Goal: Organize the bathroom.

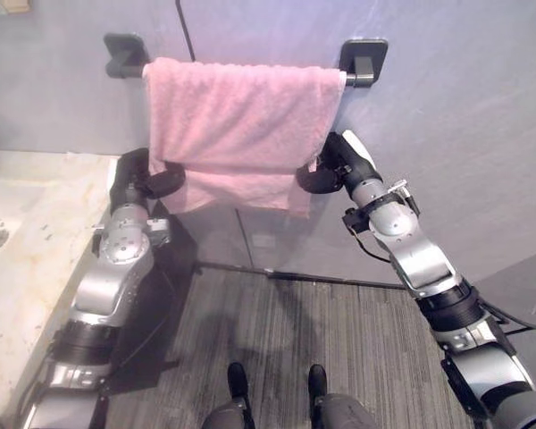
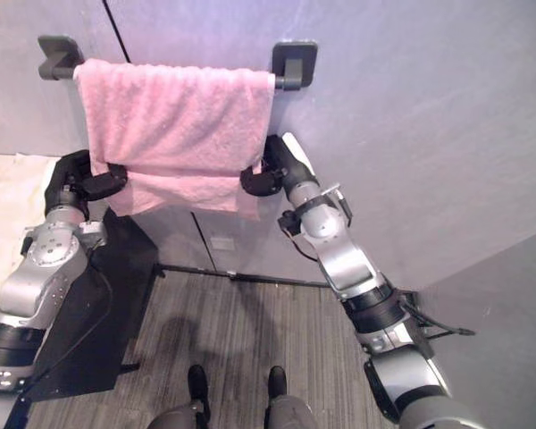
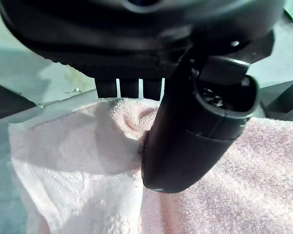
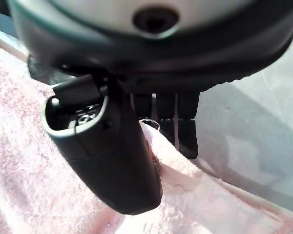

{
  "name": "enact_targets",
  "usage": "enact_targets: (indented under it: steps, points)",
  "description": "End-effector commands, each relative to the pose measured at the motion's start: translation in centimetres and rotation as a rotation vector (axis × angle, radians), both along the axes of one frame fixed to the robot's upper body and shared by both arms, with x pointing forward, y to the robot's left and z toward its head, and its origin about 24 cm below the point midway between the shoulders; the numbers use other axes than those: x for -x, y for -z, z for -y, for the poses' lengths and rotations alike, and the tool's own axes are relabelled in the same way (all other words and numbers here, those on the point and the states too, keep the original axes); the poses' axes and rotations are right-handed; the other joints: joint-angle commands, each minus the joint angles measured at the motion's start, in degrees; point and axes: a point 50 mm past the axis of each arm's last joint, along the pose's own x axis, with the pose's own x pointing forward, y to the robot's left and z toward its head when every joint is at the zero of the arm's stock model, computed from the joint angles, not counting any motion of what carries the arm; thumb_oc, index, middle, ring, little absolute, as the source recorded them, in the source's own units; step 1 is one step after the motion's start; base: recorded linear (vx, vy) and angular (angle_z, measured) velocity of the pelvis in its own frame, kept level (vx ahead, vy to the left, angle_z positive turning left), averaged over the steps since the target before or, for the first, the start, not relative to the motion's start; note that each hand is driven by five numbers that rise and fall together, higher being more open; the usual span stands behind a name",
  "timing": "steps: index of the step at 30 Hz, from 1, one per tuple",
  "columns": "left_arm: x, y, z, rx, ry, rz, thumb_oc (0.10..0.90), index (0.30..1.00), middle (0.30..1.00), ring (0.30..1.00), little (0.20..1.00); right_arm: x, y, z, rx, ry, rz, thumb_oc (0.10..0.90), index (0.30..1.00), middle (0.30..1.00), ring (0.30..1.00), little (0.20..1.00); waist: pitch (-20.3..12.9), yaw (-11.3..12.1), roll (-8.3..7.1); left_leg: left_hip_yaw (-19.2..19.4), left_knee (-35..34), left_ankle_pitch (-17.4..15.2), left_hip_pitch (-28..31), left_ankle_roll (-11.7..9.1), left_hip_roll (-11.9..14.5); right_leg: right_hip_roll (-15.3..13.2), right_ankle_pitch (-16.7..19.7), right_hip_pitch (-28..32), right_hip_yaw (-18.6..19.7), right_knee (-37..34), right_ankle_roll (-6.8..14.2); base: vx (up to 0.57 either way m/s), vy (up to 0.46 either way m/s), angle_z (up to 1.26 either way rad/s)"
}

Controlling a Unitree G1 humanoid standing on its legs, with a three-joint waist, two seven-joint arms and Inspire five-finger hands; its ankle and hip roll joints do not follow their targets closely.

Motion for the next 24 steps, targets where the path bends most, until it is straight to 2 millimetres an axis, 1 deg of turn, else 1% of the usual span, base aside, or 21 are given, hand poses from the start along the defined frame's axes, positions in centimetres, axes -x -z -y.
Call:
enact_targets:
  steps: [1, 2, 3, 4, 7, 14, 18, 19, 21, 22, 23, 24]
  points:
    - [0.9, -1.6, -3.0, -0.03, -0.097, 0.075, 0.422, 0.333, 0.333, 0.333, 0.333, -1.1, -4.1, 0.0, -0.017, 0.084, 0.161, 0.546, 0.519, 0.519, 0.519, 0.519, -5.27, 0.3, -1.1, 2.26, 1.61, -4.51, 4.62, -2.82, 1.87, -4.49, -5.42, -1.12, 6.68, 2.03, 8.18, 0.0, 0.0, 0.0]
    - [0.7, -1.2, -2.7, -0.039, -0.063, 0.032, 0.612, 0.618, 0.618, 0.618, 0.618, -1.2, -4.2, 0.1, -0.016, 0.083, 0.161, 0.8, 0.9, 0.9, 0.9, 0.9, -5.11, 0.1, -0.99, 2.29, 1.74, -4.6, 4.55, -2.77, 1.79, -4.45, -5.38, -1.32, 6.82, 2.12, 8.21, 0.0, 0.0, 0.0]
    - [0.6, -1.1, -2.6, -0.039, -0.052, 0.027, 0.761, 0.841, 0.841, 0.841, 0.841, -1.2, -4.2, 0.2, -0.014, 0.081, 0.159, 0.8, 0.9, 0.9, 0.9, 0.9, -5.06, 0.02, -0.93, 2.32, 1.75, -4.61, 4.54, -2.74, 1.77, -4.44, -5.36, -1.4, 6.9, 2.15, 8.22, 0.0, 0.0, 0.0]
    - [0.6, -1.0, -2.4, -0.04, -0.033, 0.013, 0.8, 0.9, 0.9, 0.9, 0.9, -1.2, -4.2, 0.4, -0.011, 0.081, 0.157, 0.8, 0.9, 0.9, 0.9, 0.9, -5.03, -0.05, -0.88, 2.34, 1.76, -4.63, 4.52, -2.72, 1.73, -4.43, -5.34, -1.47, 6.97, 2.18, 8.24, 0.0, 0.0, 0.0]
    - [0.3, -0.4, -2.0, -0.051, 0.033, -0.049, 0.8, 0.9, 0.9, 0.9, 0.9, -1.2, -4.3, 0.6, -0.002, 0.074, 0.154, 0.8, 0.9, 0.9, 0.9, 0.9, -4.84, -0.47, -0.62, 2.74, 1.6, -4.61, 4.6, -2.64, 1.73, -4.4, -5.17, -1.72, 7.53, 2.05, 8.39, 0.0, 0.0, 0.0]
    - [-0.3, 0.0, -1.2, -0.062, 0.11, -0.108, 0.8, 0.9, 0.9, 0.9, 0.9, -1.2, -4.1, 0.9, 0.005, 0.064, 0.14, 0.8, 0.9, 0.9, 0.9, 0.9, -4.41, -1.27, -0.06, 3.52, 0.32, -4.26, 5.22, -2.59, 1.83, -4.45, -4.87, -1.91, 7.83, 1.58, 8.69, -0.02, 0.023, -0.05]
    - [-0.5, 1.0, -0.9, -0.038, 0.127, -0.157, 0.8, 0.9, 0.9, 0.9, 0.9, -1.3, -3.4, 1.2, -0.009, 0.069, 0.114, 0.8, 0.9, 0.9, 0.9, 0.9, -4.5, -1.47, -0.02, 3.75, -0.29, -4.17, 5.61, -2.49, 1.84, -4.42, -4.79, -2.0, 7.8, 1.5, 8.85, -0.04, 0.013, 0.01]
    - [-0.5, 1.5, -0.9, -0.025, 0.128, -0.179, 0.8, 0.9, 0.9, 0.9, 0.9, -1.3, -3.0, 1.2, -0.016, 0.07, 0.097, 0.8, 0.9, 0.9, 0.9, 0.9, -4.64, -1.48, -0.06, 3.72, -0.42, -4.16, 5.72, -2.44, 1.84, -4.37, -4.86, -1.92, 7.78, 1.49, 8.89, -0.03, 0.005, 0.02]
    - [-0.4, 3.3, -0.8, -0.025, 0.13, -0.25, 0.8, 0.9, 0.9, 0.9, 0.9, -1.3, -1.6, 1.5, -0.04, 0.072, 0.044, 0.8, 0.9, 0.9, 0.9, 0.9, -4.95, -1.33, -0.22, 3.65, -0.42, -4.26, 5.89, -2.32, 1.84, -4.33, -4.76, -1.75, 7.56, 1.47, 9.01, 0.0, 0.0, 0.0]
    - [-0.2, 4.4, -0.7, 0.015, 0.137, -0.29, 0.8, 0.9, 0.9, 0.9, 0.9, -1.2, -0.6, 1.6, -0.039, 0.068, 0.017, 0.8, 0.9, 0.9, 0.9, 0.9, -5.05, -1.31, -0.31, 3.55, -0.44, -4.22, 5.93, -2.24, 1.8, -4.26, -4.75, -1.7, 7.61, 1.5, 9.06, 0.0, 0.0, 0.0]
    - [0.3, 6.4, -0.8, 0.033, 0.143, -0.361, 0.8, 0.9, 0.9, 0.9, 0.9, -1.0, 1.1, 1.8, -0.046, 0.068, -0.035, 0.8, 0.9, 0.9, 0.9, 0.9, -5.13, -1.24, -0.47, 3.5, -0.36, -4.32, 6.02, -2.08, 1.81, -4.21, -4.75, -1.65, 7.52, 1.56, 9.08, 0.0, 0.0, 0.0]
    - [1.2, 9.2, -1.0, 0.058, 0.143, -0.464, 0.8, 0.9, 0.9, 0.9, 0.9, -0.5, 3.4, 2.0, -0.031, 0.071, -0.09, 0.8, 0.9, 0.9, 0.9, 0.9, -5.21, -1.15, -0.66, 3.39, -0.34, -4.29, 6.03, -1.91, 1.8, -4.1, -4.62, -1.57, 7.66, 1.44, 9.09, -0.03, -0.009, 0.02]
